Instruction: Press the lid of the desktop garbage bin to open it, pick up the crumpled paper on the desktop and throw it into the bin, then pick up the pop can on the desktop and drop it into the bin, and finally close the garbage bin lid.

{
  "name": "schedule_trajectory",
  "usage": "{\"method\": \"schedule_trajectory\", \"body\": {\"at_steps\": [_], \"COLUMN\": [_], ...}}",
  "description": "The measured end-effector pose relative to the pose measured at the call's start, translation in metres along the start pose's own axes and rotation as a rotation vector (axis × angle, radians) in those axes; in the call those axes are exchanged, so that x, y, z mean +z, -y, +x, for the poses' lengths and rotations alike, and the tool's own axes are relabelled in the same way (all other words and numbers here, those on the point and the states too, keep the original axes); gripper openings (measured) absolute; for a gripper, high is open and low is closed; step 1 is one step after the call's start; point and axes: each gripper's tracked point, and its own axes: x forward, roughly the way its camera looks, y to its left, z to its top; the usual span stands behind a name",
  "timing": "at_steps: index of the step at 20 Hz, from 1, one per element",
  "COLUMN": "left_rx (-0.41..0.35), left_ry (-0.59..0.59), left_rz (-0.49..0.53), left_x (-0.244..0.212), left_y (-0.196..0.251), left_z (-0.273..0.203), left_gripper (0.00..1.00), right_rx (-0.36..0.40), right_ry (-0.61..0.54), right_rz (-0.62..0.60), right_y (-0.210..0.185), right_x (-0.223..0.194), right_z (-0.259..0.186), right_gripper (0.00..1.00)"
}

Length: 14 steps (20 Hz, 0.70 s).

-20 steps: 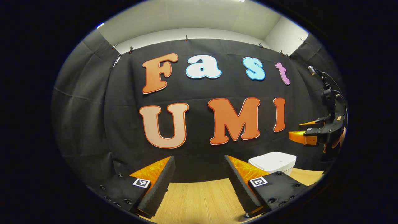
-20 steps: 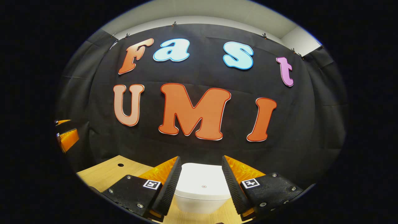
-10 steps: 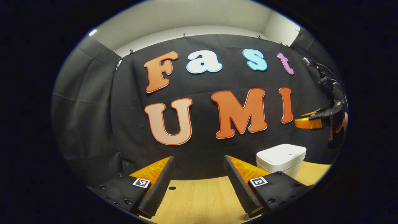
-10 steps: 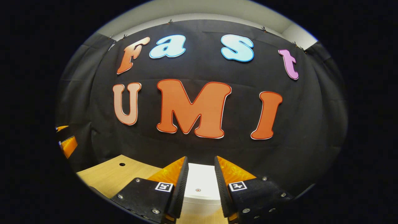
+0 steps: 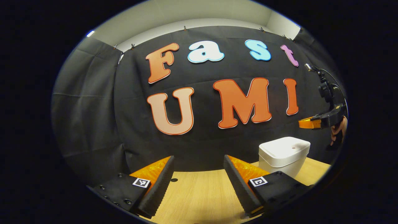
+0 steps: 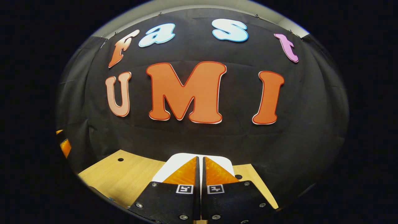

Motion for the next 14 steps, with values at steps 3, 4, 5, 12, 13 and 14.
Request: {"method": "schedule_trajectory", "body": {"at_steps": [3,4,5,12,13,14], "left_rx": [0.022,0.027,0.032,0.064,0.064,0.064], "left_ry": [-0.019,-0.022,-0.023,-0.059,-0.063,-0.068], "left_rz": [0.005,0.010,0.017,0.032,0.034,0.034], "left_x": [-0.003,-0.003,-0.003,-0.012,-0.013,-0.014], "left_y": [-0.001,0.000,0.000,0.003,0.005,0.007], "left_z": [0.000,-0.001,-0.002,-0.007,-0.007,-0.008], "left_gripper": [1.00,1.00,1.00,1.00,1.00,1.00], "right_rx": [0.026,0.040,0.051,0.104,0.104,0.108], "right_ry": [-0.077,-0.100,-0.119,-0.199,-0.180,-0.184], "right_rz": [0.016,0.024,0.030,0.004,0.002,0.002], "right_y": [-0.006,-0.009,-0.013,-0.022,-0.022,-0.023], "right_x": [-0.026,-0.035,-0.042,-0.078,-0.075,-0.076], "right_z": [0.009,0.013,0.016,0.016,0.016,0.017], "right_gripper": [0.02,0.02,0.02,0.02,0.02,0.02]}}
